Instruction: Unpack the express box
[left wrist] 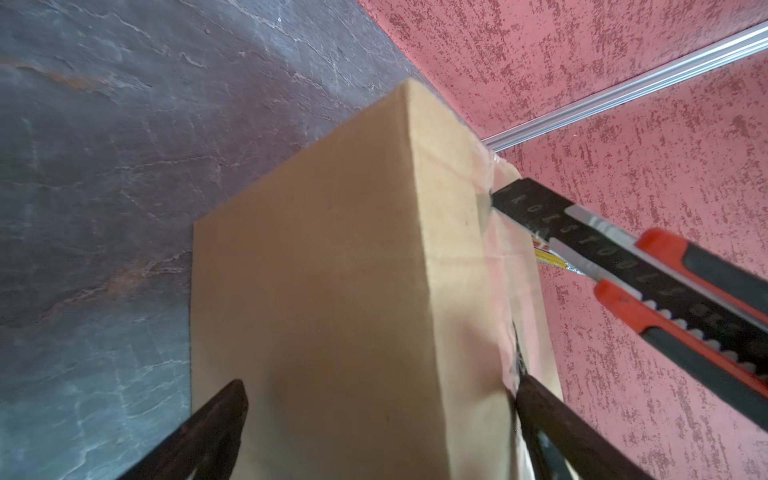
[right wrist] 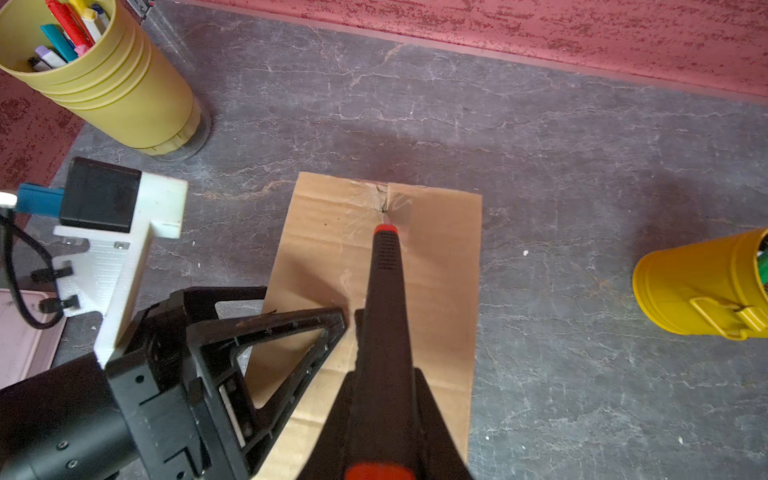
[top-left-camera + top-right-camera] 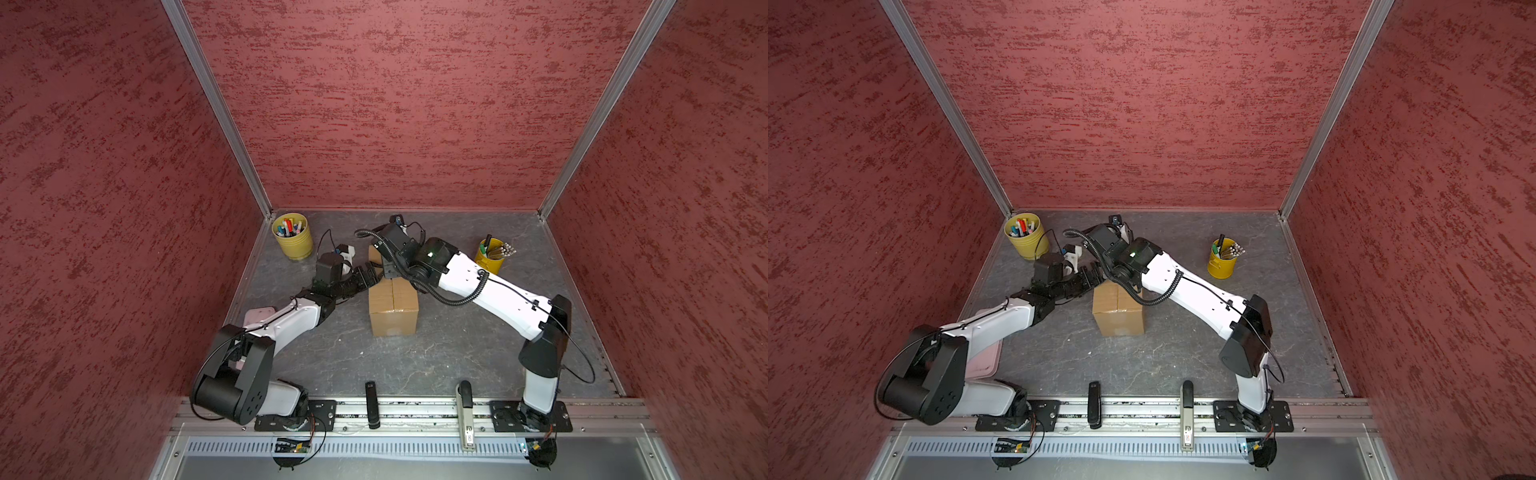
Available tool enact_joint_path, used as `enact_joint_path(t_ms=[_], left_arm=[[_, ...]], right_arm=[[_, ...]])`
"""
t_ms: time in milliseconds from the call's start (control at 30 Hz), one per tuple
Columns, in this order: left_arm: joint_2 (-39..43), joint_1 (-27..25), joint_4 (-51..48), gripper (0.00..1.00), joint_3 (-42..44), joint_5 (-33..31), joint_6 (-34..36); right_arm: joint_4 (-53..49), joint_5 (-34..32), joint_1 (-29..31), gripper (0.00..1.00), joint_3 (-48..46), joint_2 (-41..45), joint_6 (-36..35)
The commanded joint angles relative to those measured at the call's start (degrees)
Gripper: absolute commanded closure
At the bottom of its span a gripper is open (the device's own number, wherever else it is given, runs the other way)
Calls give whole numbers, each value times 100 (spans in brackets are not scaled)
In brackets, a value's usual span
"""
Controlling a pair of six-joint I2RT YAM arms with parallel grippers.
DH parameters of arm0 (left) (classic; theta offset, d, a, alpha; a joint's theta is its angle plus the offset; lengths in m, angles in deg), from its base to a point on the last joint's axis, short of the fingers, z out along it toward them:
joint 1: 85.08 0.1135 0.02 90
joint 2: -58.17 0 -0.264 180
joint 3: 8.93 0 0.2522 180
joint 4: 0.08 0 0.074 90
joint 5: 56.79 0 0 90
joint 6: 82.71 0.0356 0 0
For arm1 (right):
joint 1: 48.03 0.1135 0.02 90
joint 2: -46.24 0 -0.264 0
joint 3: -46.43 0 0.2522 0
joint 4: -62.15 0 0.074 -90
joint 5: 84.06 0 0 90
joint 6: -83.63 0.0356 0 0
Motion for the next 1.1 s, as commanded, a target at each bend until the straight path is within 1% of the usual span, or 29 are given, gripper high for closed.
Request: enact_joint_path(t_ms=[0,100,267,433,500,600,700,867,1067], left_arm=[[333,60,-905,0,-292,170,444],[634,92,-1499,0,-455,285,741],[1115,112,-2498,0,-561,415,1035],[1585,57,-3202,0,-419,646,969],[1704,-33,-3396,0,-325,600,931],[1763,-173,-3378,0,-140,548,807],[1772,-358,-3065,0,46,546,559],[1629,-701,-2551,0,300,174,197],[1465,-745,-2169,1,515,31,-100]], right_arm=[[-600,131,96,100,-95,-45,159],[-617,131,87,100,-96,-56,175],[-616,137,77,100,-88,-61,193],[-621,179,70,100,-44,-100,194],[-622,183,70,100,-13,-111,194],[-620,201,70,100,12,-117,193],[-619,248,71,100,29,-132,188],[-662,290,76,100,109,-202,177],[-736,280,87,100,141,-188,207]])
